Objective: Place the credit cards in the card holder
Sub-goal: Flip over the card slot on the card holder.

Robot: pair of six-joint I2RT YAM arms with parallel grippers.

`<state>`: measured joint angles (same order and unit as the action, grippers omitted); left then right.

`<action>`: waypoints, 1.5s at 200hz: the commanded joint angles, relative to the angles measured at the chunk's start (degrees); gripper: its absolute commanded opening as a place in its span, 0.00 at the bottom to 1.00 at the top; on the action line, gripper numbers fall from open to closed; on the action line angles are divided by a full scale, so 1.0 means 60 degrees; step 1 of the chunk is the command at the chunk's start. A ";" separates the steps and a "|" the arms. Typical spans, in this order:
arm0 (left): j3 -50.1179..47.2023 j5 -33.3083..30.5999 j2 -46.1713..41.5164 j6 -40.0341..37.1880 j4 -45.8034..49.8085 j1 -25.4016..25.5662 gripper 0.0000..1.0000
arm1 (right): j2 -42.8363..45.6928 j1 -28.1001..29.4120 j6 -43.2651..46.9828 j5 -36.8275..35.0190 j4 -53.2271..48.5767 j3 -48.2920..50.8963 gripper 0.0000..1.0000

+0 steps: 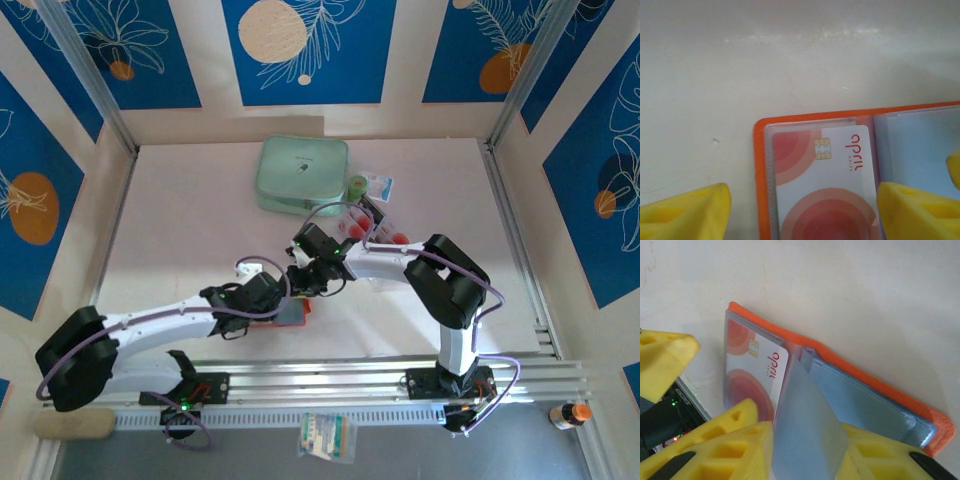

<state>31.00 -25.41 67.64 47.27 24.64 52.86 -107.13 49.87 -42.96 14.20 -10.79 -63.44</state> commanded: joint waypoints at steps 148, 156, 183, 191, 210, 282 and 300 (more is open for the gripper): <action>0.0275 -0.1478 -0.3765 0.0414 0.2583 -0.0075 0.94 | -0.1676 0.0800 -0.1543 0.0746 0.0062 -0.2605 0.66; 0.0255 -0.1478 -0.3786 0.0400 0.2601 -0.0078 0.94 | -0.1770 0.0782 -0.1647 0.0774 0.0147 -0.2624 0.66; 0.0180 -0.1453 -0.3831 0.0399 0.2586 -0.0093 0.94 | -0.1964 0.0708 -0.2049 0.0972 0.0458 -0.2537 0.66; 0.0155 -0.1434 -0.3817 0.0413 0.2569 -0.0094 0.94 | -0.1937 0.0690 -0.2144 0.0974 0.0540 -0.2462 0.66; 0.0093 -0.1377 -0.3780 0.0427 0.2483 -0.0094 0.94 | -0.1745 0.0571 -0.2330 0.1054 0.0822 -0.2178 0.66; 0.0007 -0.1025 -0.2899 0.0379 0.1670 -0.0085 0.95 | -0.0229 -0.0104 -0.2460 0.1034 0.1278 -0.1199 0.65; 0.0118 -0.0944 -0.2544 0.0269 0.1429 -0.0094 0.96 | 0.0233 -0.0306 -0.2382 0.0965 0.1217 -0.0843 0.65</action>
<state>31.22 -32.40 50.41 49.50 35.77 52.03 -110.85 49.41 -57.08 19.09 -3.92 -70.76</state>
